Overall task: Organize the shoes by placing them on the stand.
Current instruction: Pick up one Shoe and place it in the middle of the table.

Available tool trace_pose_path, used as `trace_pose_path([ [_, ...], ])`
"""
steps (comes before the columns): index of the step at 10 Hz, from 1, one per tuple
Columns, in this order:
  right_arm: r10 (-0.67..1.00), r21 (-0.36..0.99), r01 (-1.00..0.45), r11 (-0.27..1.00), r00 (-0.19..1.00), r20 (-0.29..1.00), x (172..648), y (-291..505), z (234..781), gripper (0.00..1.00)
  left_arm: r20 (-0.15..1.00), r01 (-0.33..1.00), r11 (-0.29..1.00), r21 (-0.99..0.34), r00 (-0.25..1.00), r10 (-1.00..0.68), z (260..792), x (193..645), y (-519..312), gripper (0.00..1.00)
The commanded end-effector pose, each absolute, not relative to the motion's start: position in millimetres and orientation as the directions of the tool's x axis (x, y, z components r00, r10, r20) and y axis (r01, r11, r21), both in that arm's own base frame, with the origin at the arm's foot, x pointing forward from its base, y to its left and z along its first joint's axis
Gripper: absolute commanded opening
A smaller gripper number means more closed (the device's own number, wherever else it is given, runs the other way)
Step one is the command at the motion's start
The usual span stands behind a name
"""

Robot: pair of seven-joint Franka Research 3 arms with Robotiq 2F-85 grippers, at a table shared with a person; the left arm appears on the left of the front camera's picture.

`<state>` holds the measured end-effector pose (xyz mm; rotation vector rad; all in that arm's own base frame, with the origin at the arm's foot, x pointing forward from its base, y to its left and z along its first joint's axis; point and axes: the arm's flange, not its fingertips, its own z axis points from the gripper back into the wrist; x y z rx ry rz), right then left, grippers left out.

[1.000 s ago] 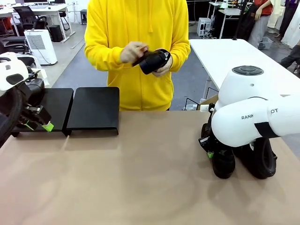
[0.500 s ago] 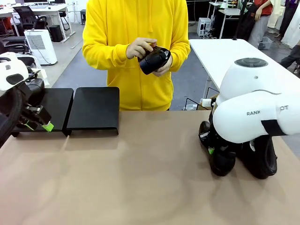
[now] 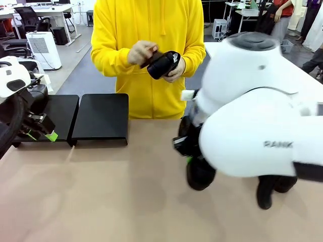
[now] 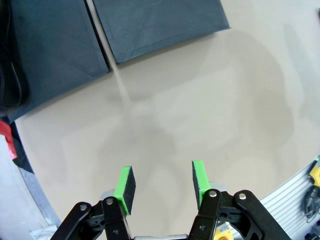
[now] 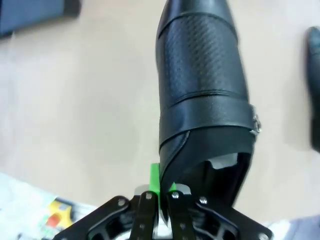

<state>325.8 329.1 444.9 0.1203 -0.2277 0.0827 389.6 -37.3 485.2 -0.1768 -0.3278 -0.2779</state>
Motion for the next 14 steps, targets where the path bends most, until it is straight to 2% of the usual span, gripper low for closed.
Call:
trace_pose_path([
  [1,0.09,0.138,-0.115,0.984,0.981,0.172,355,384,405,0.0,0.36,0.312,0.94,-0.139,0.9,-0.245,484,388,-35,0.61],
  [3,0.079,0.145,-0.099,0.984,0.987,0.137,364,418,371,0.0,0.36,0.312,0.94,-0.139,0.9,-0.245,484,388,-35,0.61],
  [5,0.043,0.153,-0.061,0.986,0.993,0.114,366,424,359,0.02,0.36,0.312,0.94,-0.139,0.9,-0.245,484,388,-35,0.61],
  [10,0.027,0.179,-0.048,0.983,0.993,0.118,364,415,371,0.9,0.36,0.312,0.94,-0.139,0.9,-0.245,484,388,-35,0.61],
  [11,0.027,0.195,-0.05,0.98,0.993,0.117,363,413,375,1.0,0.36,0.312,0.94,-0.139,0.9,-0.245,484,388,-35,0.61],
  [14,0.045,0.253,-0.077,0.964,0.99,0.13,352,406,393,1.0,0.36,0.312,0.94,-0.139,0.9,-0.245,484,388,-35,0.61],
])
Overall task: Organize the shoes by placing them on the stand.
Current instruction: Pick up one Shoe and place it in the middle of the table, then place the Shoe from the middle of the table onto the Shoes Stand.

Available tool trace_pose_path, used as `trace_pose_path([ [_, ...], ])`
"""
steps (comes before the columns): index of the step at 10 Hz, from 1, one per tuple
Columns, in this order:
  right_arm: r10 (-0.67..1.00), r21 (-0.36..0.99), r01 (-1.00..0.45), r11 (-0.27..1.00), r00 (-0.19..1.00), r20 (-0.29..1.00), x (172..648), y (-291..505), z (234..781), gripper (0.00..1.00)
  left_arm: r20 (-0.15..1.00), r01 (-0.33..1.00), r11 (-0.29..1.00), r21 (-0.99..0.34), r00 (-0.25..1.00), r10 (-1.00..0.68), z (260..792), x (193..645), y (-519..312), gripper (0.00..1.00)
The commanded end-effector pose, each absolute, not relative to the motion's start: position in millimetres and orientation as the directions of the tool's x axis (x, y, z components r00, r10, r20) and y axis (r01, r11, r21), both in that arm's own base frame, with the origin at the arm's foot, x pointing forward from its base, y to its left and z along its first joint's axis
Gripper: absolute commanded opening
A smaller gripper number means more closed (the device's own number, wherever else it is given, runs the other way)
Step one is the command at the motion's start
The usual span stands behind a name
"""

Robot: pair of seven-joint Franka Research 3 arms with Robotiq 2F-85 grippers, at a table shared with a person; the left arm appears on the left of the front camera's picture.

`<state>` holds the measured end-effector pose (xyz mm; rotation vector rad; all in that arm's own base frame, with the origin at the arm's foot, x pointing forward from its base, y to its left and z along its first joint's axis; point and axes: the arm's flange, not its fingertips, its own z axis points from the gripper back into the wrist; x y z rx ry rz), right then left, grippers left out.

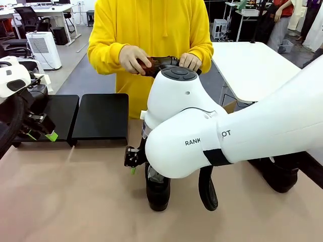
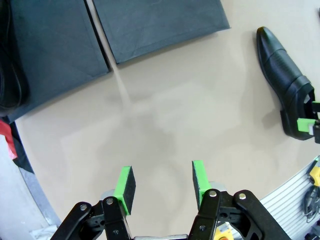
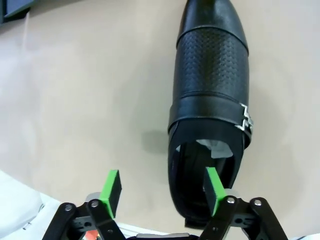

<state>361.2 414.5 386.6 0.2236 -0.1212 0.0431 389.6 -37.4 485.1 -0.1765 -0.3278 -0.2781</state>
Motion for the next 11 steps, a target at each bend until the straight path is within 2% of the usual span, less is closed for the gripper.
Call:
trace_pose_path([
  [1,0.072,0.271,-0.106,0.957,0.988,0.135,346,402,401,1.0,0.36,0.312,0.94,-0.139,0.9,-0.245,484,388,-35,0.61],
  [2,0.142,0.301,-0.174,0.938,0.982,0.127,337,389,414,1.0,0.36,0.312,0.94,-0.139,0.9,-0.245,484,388,-35,0.61],
  [3,0.038,0.238,-0.067,0.969,0.991,0.127,357,414,395,1.0,0.36,0.312,0.94,-0.139,0.9,-0.245,484,388,-35,0.61],
  [11,0.038,0.238,-0.067,0.969,0.991,0.127,357,414,395,1.0,0.36,0.312,0.94,-0.139,0.9,-0.245,484,388,-35,0.61],
])
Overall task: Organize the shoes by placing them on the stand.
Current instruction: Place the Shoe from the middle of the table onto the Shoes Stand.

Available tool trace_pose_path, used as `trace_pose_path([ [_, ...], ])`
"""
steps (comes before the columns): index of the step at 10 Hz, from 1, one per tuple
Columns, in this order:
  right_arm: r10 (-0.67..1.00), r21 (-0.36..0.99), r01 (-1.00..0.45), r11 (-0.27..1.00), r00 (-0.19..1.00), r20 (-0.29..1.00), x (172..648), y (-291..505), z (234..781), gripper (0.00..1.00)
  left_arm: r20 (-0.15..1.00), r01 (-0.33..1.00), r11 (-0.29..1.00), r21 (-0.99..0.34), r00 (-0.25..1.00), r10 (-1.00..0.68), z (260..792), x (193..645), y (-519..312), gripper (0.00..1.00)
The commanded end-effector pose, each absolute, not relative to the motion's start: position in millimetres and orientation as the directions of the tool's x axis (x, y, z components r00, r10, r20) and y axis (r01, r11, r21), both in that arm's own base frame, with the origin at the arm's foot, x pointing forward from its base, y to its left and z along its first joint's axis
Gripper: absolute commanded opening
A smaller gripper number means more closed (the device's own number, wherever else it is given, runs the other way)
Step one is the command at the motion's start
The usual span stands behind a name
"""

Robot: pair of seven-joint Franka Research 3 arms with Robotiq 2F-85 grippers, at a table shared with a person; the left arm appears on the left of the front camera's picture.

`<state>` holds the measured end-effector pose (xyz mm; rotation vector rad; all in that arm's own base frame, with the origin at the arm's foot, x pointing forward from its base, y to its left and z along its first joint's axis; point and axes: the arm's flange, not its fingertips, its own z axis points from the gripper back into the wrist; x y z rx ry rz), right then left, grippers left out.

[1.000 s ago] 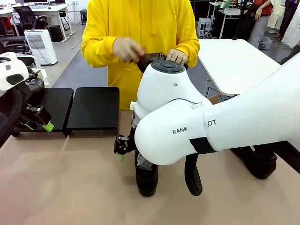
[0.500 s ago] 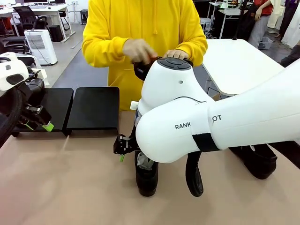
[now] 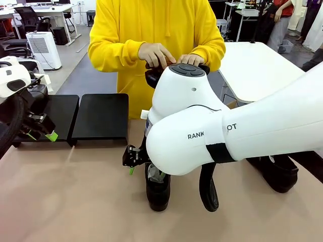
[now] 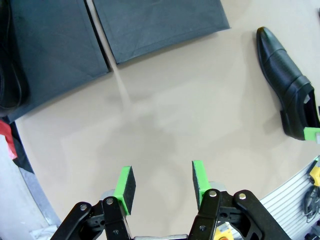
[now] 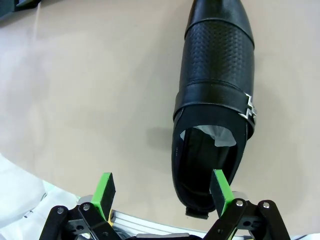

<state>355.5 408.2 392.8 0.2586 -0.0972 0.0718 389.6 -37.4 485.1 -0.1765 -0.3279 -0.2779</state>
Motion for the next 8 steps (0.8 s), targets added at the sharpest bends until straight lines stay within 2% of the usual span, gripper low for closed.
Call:
trace_pose_path([
  [1,0.038,0.238,-0.067,0.969,0.991,0.127,357,414,395,1.0,0.36,0.312,0.94,-0.139,0.9,-0.245,484,388,-35,0.61],
  [2,0.058,0.252,-0.083,0.964,0.993,0.105,356,408,393,1.0,0.36,0.312,0.94,-0.139,0.9,-0.245,484,388,-35,0.61],
  [3,0.03,0.244,-0.07,0.967,0.987,0.161,354,383,420,1.0,0.36,0.312,0.94,-0.139,0.9,-0.245,484,388,-35,0.61],
  [5,-0.208,0.209,0.153,0.966,0.938,0.278,352,311,466,1.0,0.34,0.296,0.947,-0.125,0.909,-0.239,485,390,-37,0.61],
  [6,-0.344,0.207,0.294,0.933,0.896,0.281,356,277,471,1.0,0.292,0.362,0.922,-0.135,0.904,-0.312,470,383,-68,0.61],
  [7,-0.442,0.199,0.401,0.894,0.86,0.254,359,252,467,1.0,0.29,0.411,0.905,-0.112,0.884,-0.366,461,373,-98,0.61],
  [8,-0.494,0.196,0.458,0.867,0.84,0.225,361,239,458,1.0,0.269,0.412,0.9,-0.142,0.891,-0.365,454,367,-124,0.61],
])
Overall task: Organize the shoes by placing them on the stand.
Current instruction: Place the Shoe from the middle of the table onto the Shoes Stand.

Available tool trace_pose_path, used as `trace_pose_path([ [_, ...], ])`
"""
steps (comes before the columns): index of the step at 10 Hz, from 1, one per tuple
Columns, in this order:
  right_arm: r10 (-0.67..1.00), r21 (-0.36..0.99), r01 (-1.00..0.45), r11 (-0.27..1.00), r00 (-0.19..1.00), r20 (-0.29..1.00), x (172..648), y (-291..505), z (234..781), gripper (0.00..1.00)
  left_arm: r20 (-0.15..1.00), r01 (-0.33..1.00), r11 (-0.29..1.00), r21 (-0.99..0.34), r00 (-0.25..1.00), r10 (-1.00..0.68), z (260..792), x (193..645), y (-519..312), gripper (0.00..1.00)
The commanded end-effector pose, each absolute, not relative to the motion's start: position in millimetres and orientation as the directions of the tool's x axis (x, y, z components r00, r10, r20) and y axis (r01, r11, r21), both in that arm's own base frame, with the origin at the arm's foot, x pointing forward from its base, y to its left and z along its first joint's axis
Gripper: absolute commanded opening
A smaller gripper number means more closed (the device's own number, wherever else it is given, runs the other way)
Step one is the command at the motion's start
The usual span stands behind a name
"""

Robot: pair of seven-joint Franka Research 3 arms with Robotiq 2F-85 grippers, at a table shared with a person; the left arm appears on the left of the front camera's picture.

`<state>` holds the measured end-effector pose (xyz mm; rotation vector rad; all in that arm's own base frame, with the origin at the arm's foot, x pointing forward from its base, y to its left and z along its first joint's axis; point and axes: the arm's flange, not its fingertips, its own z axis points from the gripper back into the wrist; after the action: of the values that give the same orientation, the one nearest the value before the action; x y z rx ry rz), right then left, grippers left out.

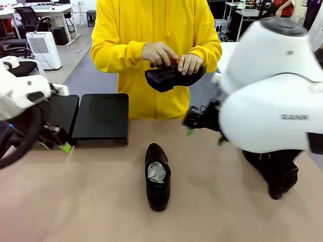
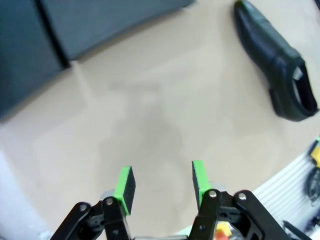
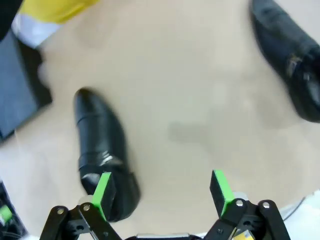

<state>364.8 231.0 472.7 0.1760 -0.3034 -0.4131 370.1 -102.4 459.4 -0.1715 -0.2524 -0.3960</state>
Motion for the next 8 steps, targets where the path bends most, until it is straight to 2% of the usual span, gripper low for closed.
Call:
trace_pose_path([
  [1,-0.575,0.164,0.551,0.818,0.791,0.209,367,231,446,1.0,0.17,0.336,0.912,-0.235,0.938,-0.302,446,371,-152,0.61],
  [2,-0.616,0.155,0.596,0.788,0.761,0.206,370,232,441,1.0,0.097,0.284,0.918,-0.278,0.959,-0.268,441,376,-174,0.61],
  [3,-0.5,0.2,0.462,0.864,0.835,0.23,366,211,460,1.0,0.049,0.201,0.933,-0.297,0.979,-0.196,439,383,-193,0.61],
  [4,-0.5,0.2,0.462,0.864,0.835,0.23,366,211,460,1.0,0.024,0.107,0.947,-0.304,0.994,-0.104,436,389,-212,0.61],
  [5,-0.5,0.2,0.462,0.864,0.835,0.23,366,211,460,1.0,-0.055,0.059,0.947,-0.317,0.995,-0.081,429,392,-232,0.61],
  [7,-0.5,0.2,0.462,0.864,0.835,0.23,366,211,460,1.0,-0.049,0.1,0.938,-0.332,0.991,-0.123,423,389,-262,0.61],
  [8,-0.5,0.2,0.462,0.864,0.835,0.23,366,211,460,1.0,-0.042,0.109,0.948,-0.3,0.991,-0.128,419,388,-275,0.61],
])
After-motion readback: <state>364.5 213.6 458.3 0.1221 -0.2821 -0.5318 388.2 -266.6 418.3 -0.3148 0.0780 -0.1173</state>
